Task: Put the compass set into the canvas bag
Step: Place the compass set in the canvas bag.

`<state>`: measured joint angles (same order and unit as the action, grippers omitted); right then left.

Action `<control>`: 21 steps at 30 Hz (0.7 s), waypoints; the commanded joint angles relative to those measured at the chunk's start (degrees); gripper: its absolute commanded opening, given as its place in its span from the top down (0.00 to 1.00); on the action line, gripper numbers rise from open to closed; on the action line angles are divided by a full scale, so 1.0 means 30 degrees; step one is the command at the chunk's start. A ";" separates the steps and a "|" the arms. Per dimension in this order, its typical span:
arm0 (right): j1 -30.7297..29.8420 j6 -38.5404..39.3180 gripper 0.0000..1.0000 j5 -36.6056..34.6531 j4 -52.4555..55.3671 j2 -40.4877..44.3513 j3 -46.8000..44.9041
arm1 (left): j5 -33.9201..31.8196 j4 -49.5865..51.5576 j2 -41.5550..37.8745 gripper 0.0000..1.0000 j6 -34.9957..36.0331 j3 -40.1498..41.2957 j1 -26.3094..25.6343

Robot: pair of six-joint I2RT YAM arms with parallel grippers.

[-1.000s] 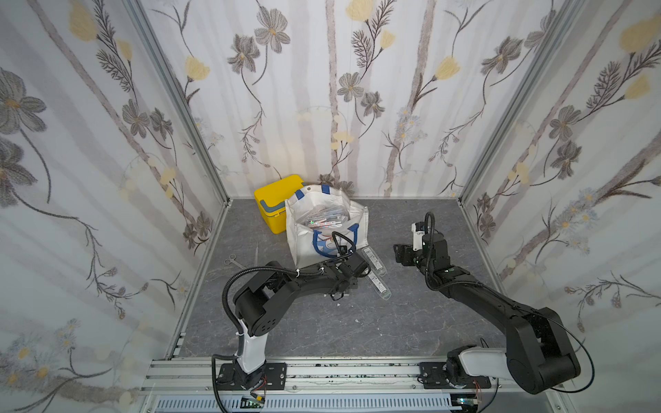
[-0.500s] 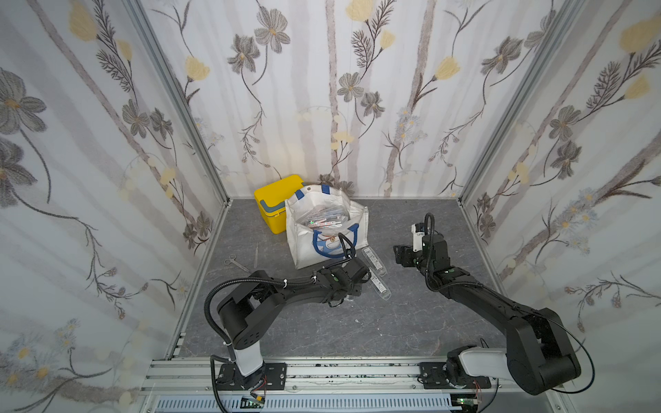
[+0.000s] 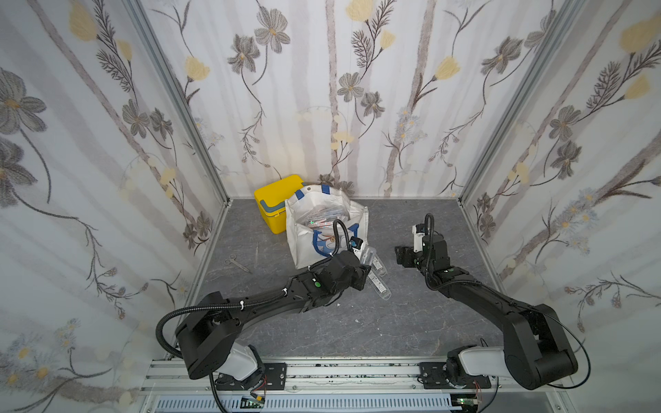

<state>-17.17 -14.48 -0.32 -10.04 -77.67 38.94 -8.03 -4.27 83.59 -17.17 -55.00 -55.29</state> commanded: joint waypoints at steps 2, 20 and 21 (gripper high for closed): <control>-0.0011 0.0294 0.20 0.0830 -0.0160 -0.0326 0.0307 | -0.0507 -0.0634 -0.0669 0.60 0.2350 -0.1457 0.0430; -0.0456 0.1340 0.19 0.1395 -0.0120 -0.0044 0.0093 | -0.1424 0.2210 0.1865 0.59 0.7912 -0.8235 0.6799; -0.0471 0.1339 0.19 0.1369 -0.0149 -0.0044 0.0088 | -0.1422 0.2369 0.2204 0.59 0.8081 -0.8464 0.7117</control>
<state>-18.44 -11.20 3.09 -9.45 -78.17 39.40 -11.62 1.10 88.25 3.25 -78.63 -35.73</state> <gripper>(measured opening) 0.808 0.417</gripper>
